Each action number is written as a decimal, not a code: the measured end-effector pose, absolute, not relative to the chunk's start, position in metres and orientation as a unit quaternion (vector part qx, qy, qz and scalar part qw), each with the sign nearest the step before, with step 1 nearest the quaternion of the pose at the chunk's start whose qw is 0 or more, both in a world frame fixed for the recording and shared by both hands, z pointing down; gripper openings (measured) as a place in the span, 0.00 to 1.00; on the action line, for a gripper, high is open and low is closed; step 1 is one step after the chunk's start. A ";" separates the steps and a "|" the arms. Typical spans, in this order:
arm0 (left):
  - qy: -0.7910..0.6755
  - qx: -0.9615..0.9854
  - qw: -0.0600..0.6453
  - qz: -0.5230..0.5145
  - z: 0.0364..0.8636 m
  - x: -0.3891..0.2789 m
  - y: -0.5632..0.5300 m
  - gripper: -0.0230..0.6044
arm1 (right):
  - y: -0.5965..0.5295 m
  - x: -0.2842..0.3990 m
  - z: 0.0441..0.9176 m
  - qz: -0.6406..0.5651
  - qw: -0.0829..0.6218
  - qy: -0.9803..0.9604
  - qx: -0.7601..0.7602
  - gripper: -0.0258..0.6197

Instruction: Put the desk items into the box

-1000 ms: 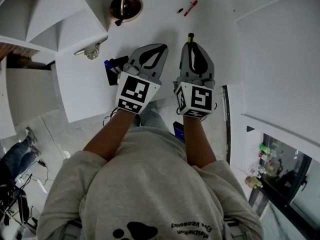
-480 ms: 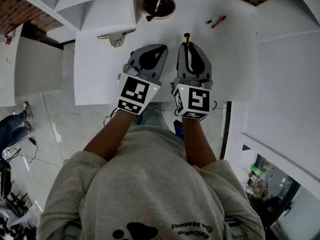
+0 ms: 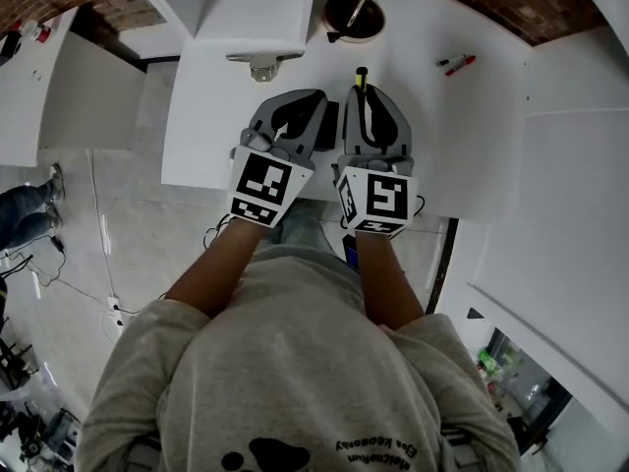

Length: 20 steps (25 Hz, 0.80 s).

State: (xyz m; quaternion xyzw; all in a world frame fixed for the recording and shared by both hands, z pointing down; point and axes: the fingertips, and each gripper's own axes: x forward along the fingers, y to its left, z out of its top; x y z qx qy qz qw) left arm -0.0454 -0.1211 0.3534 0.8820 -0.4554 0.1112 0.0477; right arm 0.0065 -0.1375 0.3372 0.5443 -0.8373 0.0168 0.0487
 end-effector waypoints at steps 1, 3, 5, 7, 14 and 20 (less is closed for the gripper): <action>-0.460 0.879 0.048 0.113 0.355 -0.050 -0.120 0.04 | -0.137 0.002 0.339 0.019 0.049 -0.840 0.540 0.15; -0.468 0.875 0.051 0.115 0.357 -0.058 -0.118 0.04 | -0.136 -0.007 0.342 0.022 0.050 -0.845 0.531 0.15; -0.475 0.871 0.054 0.118 0.360 -0.064 -0.117 0.04 | -0.135 -0.013 0.347 0.025 0.053 -0.850 0.524 0.15; -0.481 0.867 0.058 0.120 0.363 -0.069 -0.116 0.04 | -0.134 -0.019 0.353 0.030 0.057 -0.854 0.516 0.15; -0.494 0.858 0.067 0.125 0.370 -0.083 -0.111 0.04 | -0.129 -0.040 0.382 0.051 0.080 -0.866 0.491 0.15; -0.498 0.855 0.067 0.129 0.373 -0.090 -0.105 0.04 | -0.119 -0.051 0.409 0.057 0.127 -0.869 0.474 0.15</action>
